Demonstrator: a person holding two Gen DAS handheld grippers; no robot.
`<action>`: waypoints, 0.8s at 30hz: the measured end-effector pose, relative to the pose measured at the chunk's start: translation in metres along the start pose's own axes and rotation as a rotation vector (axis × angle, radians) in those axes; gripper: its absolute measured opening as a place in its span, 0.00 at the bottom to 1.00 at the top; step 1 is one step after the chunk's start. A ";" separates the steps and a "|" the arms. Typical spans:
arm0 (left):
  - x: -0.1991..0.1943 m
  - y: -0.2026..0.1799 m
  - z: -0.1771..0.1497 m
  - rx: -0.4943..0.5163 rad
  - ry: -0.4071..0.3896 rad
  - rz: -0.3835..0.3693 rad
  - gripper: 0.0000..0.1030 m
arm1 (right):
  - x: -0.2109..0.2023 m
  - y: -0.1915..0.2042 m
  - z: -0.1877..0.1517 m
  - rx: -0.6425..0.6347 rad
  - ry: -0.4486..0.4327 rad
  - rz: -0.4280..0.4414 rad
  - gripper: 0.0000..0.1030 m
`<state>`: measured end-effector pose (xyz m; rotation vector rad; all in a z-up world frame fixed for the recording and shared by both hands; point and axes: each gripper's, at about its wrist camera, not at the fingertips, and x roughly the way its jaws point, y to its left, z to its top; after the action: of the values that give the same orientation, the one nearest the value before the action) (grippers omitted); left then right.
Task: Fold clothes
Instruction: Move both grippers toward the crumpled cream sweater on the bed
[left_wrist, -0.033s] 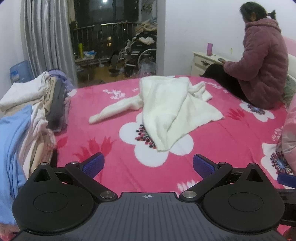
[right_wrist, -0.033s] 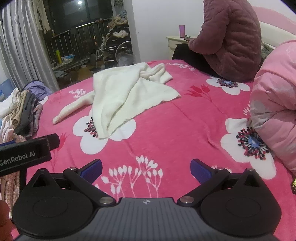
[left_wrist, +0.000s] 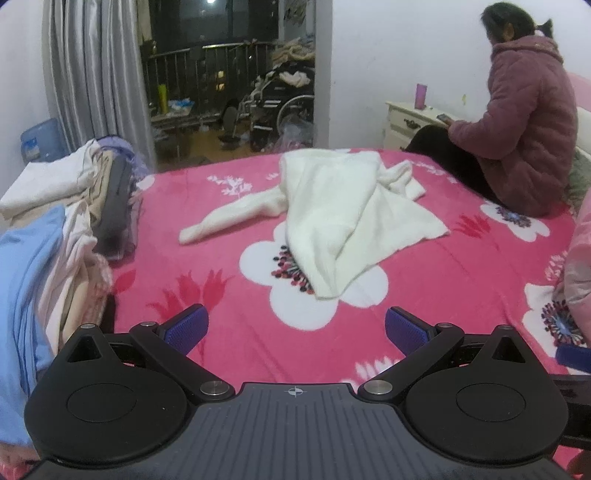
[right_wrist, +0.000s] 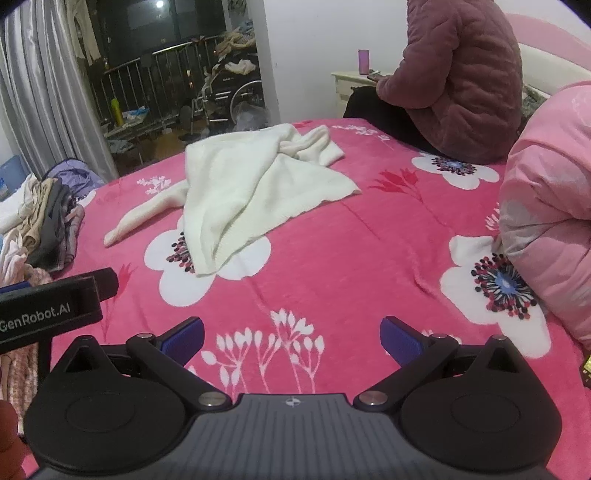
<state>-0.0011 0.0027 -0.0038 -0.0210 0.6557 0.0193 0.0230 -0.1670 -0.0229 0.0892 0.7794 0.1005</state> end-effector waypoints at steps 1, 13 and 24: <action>0.001 0.001 -0.002 -0.002 0.004 0.002 1.00 | 0.000 0.000 0.000 0.000 -0.001 -0.002 1.00; 0.017 0.011 -0.010 -0.007 0.105 -0.016 1.00 | 0.010 0.006 0.000 -0.033 0.023 -0.034 1.00; 0.009 0.016 -0.012 -0.051 0.074 -0.031 1.00 | 0.008 0.004 0.001 -0.039 0.022 -0.040 1.00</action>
<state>-0.0016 0.0184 -0.0188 -0.0813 0.7292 0.0055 0.0289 -0.1625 -0.0276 0.0360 0.8005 0.0788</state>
